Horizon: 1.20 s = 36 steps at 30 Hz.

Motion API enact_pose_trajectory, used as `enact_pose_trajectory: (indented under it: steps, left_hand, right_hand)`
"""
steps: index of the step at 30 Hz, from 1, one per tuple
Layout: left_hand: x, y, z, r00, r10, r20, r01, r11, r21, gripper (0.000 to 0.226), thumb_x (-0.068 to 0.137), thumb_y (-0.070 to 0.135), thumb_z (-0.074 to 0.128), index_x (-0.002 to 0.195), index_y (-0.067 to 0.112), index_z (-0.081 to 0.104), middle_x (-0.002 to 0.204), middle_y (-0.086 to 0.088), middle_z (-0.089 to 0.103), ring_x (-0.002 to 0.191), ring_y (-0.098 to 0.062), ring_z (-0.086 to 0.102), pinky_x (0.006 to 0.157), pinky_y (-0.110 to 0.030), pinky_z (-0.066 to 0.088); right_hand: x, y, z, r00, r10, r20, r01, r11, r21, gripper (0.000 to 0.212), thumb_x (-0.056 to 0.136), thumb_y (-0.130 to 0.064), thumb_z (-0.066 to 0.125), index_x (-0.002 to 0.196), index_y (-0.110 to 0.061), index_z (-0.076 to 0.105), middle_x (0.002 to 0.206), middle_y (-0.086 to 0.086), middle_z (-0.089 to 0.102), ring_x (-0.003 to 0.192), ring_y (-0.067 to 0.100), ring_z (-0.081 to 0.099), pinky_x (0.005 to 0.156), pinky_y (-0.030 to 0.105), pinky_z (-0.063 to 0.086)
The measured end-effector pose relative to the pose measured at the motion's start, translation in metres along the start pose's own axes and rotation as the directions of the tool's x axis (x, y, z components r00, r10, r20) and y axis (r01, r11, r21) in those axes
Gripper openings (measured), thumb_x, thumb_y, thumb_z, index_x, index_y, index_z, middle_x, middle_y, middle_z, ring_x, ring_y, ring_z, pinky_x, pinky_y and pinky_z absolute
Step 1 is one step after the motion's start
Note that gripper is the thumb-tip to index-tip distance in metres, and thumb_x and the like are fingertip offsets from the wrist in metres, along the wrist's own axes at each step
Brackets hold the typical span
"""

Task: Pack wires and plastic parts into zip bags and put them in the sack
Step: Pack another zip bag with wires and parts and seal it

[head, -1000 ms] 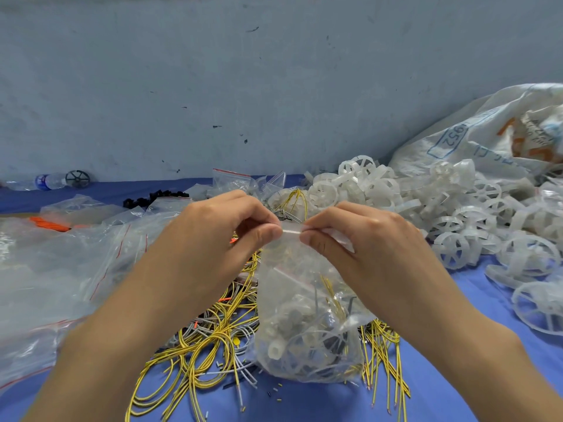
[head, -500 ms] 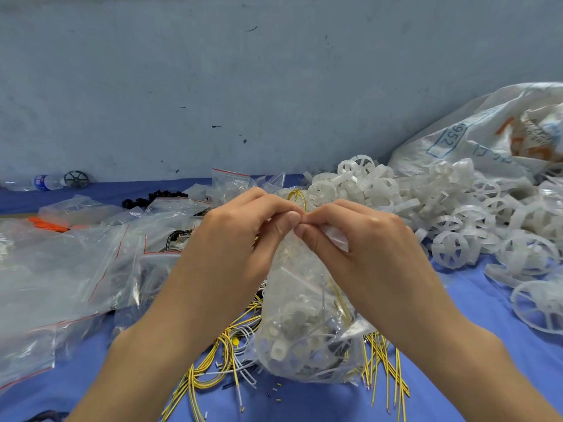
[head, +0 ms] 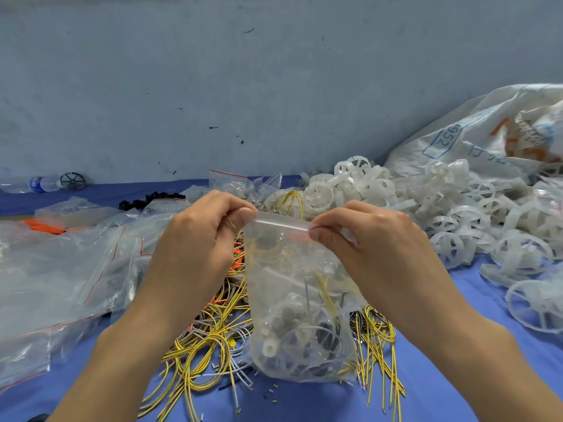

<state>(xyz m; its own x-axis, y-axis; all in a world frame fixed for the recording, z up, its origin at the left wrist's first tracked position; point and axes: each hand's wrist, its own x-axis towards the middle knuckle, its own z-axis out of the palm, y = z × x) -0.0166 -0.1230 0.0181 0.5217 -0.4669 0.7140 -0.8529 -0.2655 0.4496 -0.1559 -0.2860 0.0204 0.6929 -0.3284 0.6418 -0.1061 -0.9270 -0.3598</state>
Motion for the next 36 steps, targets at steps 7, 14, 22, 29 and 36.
enact_pose_trajectory:
  steps: [7,14,22,29,36]
  left_hand:
    - [0.0,-0.012,-0.009,0.997,-0.073,-0.021,0.072,0.997,-0.031,0.016,0.095,0.039,0.052,0.092,0.03,0.066,0.085,0.019,0.066,0.082,-0.001,0.061,0.067,-0.026,0.052]
    - [0.0,-0.019,-0.015,0.993,-0.116,-0.023,0.115,0.993,-0.017,0.017,0.096,0.035,0.052,0.096,0.026,0.067,0.085,0.016,0.067,0.081,-0.002,0.061,0.067,-0.028,0.053]
    - [0.006,0.013,-0.019,0.987,0.094,0.133,-0.113,0.983,0.145,0.038,0.097,0.054,0.046,0.129,0.033,0.051,0.119,0.023,0.052,0.113,0.002,0.046,0.09,-0.023,0.036]
    - [0.001,0.042,-0.003,0.933,0.259,0.251,-0.273,0.962,0.021,0.034,0.094,0.048,0.045,0.108,0.028,0.068,0.095,0.018,0.067,0.087,-0.003,0.063,0.077,-0.031,0.049]
    - [-0.002,0.038,0.0,0.944,0.233,0.235,-0.251,0.967,0.049,0.03,0.094,0.05,0.042,0.101,0.032,0.066,0.089,0.016,0.063,0.078,-0.017,0.064,0.065,-0.042,0.052]
  right_hand:
    - [0.003,0.014,-0.007,0.999,0.017,-0.046,-0.016,1.0,0.016,0.017,0.09,-0.046,0.059,0.093,-0.038,0.073,0.088,-0.018,0.066,0.071,0.009,0.056,0.066,0.032,0.046]
    - [0.004,0.026,-0.011,0.996,0.045,-0.072,-0.042,0.998,0.044,0.02,0.085,-0.049,0.057,0.09,-0.038,0.073,0.078,-0.022,0.06,0.067,-0.004,0.048,0.064,0.033,0.046]
    - [0.003,0.014,-0.005,0.997,-0.041,-0.068,0.052,0.984,0.168,0.011,0.09,-0.04,0.061,0.09,-0.035,0.07,0.085,-0.02,0.059,0.073,-0.001,0.054,0.068,0.028,0.047]
    - [0.001,0.0,-0.003,0.986,-0.138,-0.09,0.16,0.928,0.337,0.01,0.089,-0.02,0.07,0.093,-0.029,0.071,0.085,-0.017,0.062,0.083,0.002,0.059,0.073,0.013,0.045]
    - [0.0,-0.001,-0.004,0.992,-0.099,-0.073,0.121,0.893,0.433,0.016,0.087,-0.018,0.072,0.089,-0.034,0.071,0.086,-0.019,0.064,0.082,0.005,0.062,0.071,0.007,0.042]
